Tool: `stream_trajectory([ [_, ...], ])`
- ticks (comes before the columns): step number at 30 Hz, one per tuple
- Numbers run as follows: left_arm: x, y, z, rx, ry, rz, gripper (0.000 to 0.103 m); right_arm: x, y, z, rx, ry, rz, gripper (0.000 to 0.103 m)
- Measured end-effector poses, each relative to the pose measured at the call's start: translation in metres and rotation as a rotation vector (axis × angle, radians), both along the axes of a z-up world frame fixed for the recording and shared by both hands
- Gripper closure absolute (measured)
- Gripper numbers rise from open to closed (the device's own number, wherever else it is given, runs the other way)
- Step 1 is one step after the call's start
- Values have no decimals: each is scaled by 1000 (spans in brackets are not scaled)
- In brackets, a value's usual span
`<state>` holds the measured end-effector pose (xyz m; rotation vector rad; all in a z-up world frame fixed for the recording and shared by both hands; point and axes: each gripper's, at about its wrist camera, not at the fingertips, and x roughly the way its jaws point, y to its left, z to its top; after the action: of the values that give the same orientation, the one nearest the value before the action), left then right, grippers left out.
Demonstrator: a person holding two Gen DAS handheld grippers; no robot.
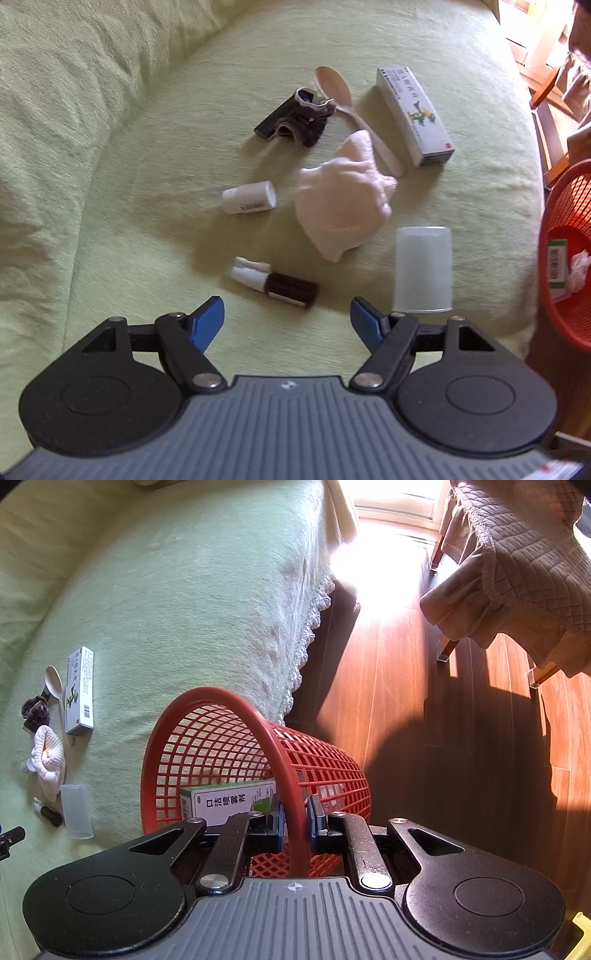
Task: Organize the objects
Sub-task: 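Move the left tool to the black spray bottle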
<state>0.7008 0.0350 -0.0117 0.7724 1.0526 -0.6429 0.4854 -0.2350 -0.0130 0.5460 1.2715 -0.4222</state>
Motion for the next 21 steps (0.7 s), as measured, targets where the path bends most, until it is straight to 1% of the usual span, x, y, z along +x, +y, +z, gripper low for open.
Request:
stream_trajectory([
  [1,5,2,-5,9,-7,-25,26,0,1,0,-2,0,0,94],
  [5,19,4,-24,19,5,-116,18,1,2,0,-6,4,-4,94],
  [7,24,1,-34,21,25,-146,9,1,3,0,-8,7,-3,94],
  [10,33,-1,-48,19,63,-160,7,2,4,0,-11,9,-5,94],
  [12,41,-3,-59,31,86,-162,7,2,4,0,-14,11,-5,94],
  [16,53,-5,-75,63,92,-169,7,2,4,-1,-15,13,-14,94],
  [19,58,-7,-81,62,107,-194,4,2,4,-1,-17,15,-19,94],
  [21,59,-9,-84,72,110,-211,4,2,4,-2,-19,15,-21,94],
])
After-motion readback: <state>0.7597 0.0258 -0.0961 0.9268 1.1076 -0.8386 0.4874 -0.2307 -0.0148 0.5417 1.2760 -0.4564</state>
